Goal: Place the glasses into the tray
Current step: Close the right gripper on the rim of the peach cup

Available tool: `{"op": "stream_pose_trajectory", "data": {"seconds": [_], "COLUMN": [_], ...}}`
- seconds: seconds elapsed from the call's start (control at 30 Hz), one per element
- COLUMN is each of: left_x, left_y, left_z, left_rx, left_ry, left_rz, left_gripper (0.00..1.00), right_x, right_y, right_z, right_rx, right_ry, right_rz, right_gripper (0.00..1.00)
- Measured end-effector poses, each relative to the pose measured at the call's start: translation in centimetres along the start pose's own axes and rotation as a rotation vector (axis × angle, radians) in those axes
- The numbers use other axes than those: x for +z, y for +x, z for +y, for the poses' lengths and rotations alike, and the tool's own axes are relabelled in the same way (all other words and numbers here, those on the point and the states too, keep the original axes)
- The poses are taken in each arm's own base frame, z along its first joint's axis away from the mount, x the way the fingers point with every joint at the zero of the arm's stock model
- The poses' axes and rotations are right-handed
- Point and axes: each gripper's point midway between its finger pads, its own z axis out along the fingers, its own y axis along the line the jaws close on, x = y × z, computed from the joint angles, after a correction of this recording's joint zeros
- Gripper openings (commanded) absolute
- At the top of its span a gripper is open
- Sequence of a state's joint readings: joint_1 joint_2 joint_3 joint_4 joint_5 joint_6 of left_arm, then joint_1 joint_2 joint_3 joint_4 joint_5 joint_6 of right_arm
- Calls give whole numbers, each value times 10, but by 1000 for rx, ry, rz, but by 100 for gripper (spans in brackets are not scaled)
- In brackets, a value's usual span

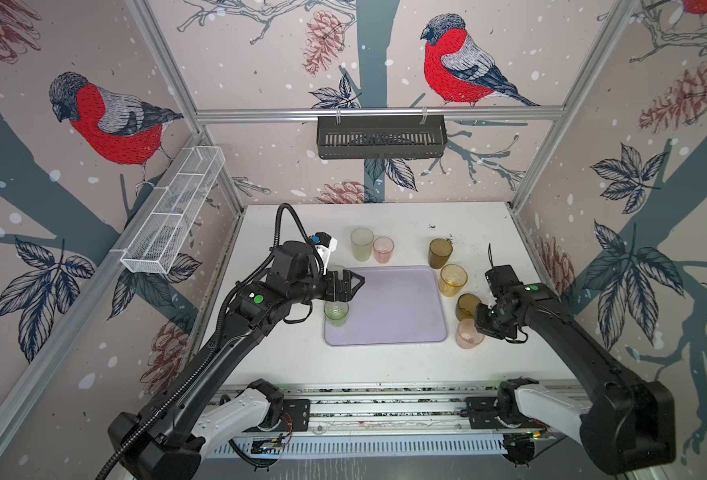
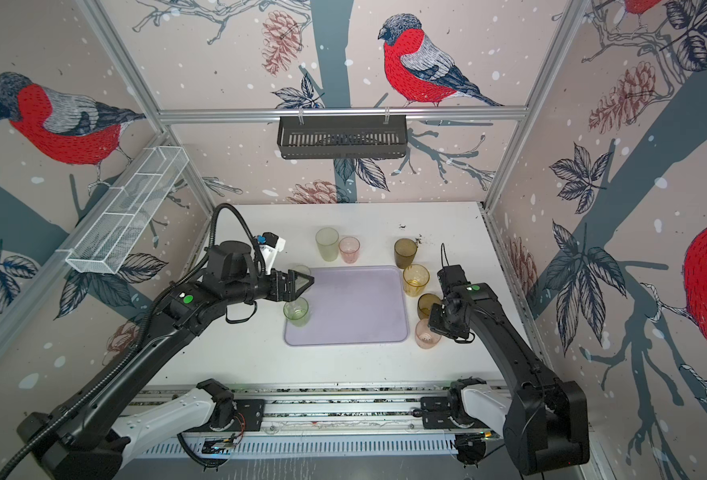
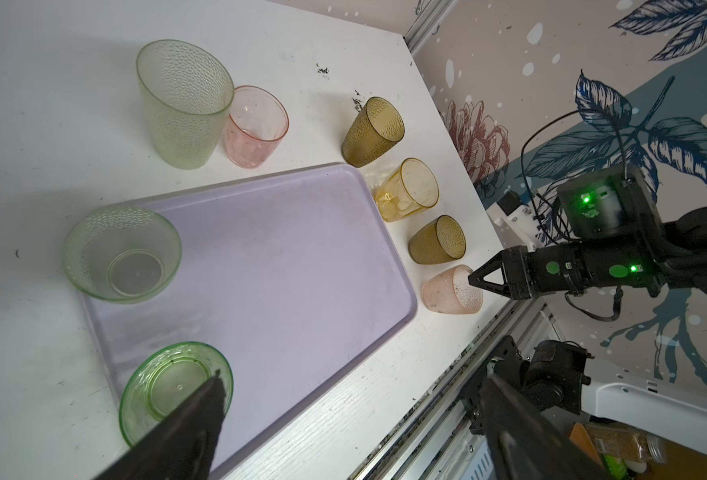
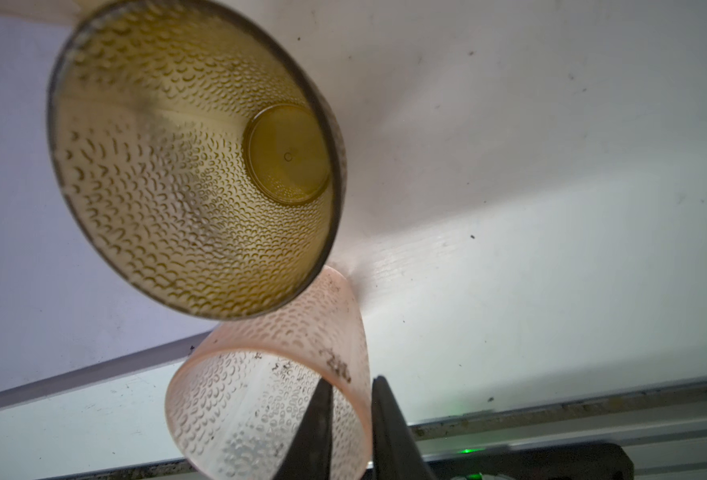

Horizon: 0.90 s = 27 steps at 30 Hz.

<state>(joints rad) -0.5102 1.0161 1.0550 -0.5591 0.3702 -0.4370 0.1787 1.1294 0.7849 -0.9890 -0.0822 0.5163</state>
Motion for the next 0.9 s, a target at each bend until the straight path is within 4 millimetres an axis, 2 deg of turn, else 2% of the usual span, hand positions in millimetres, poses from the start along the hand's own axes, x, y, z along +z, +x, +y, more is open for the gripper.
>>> {"op": "stream_pose_trajectory", "data": {"seconds": [0.9], "left_x": [-5], "left_y": [-1], "left_z": [5], "left_rx": [-14], "left_ry": [2], "left_rz": [-14], "left_gripper": [95], "right_x": [2], "right_y": [5], "right_z": [4], "right_rx": [-41], "right_ry": [10], "right_rz": [5], "right_gripper": [8]}}
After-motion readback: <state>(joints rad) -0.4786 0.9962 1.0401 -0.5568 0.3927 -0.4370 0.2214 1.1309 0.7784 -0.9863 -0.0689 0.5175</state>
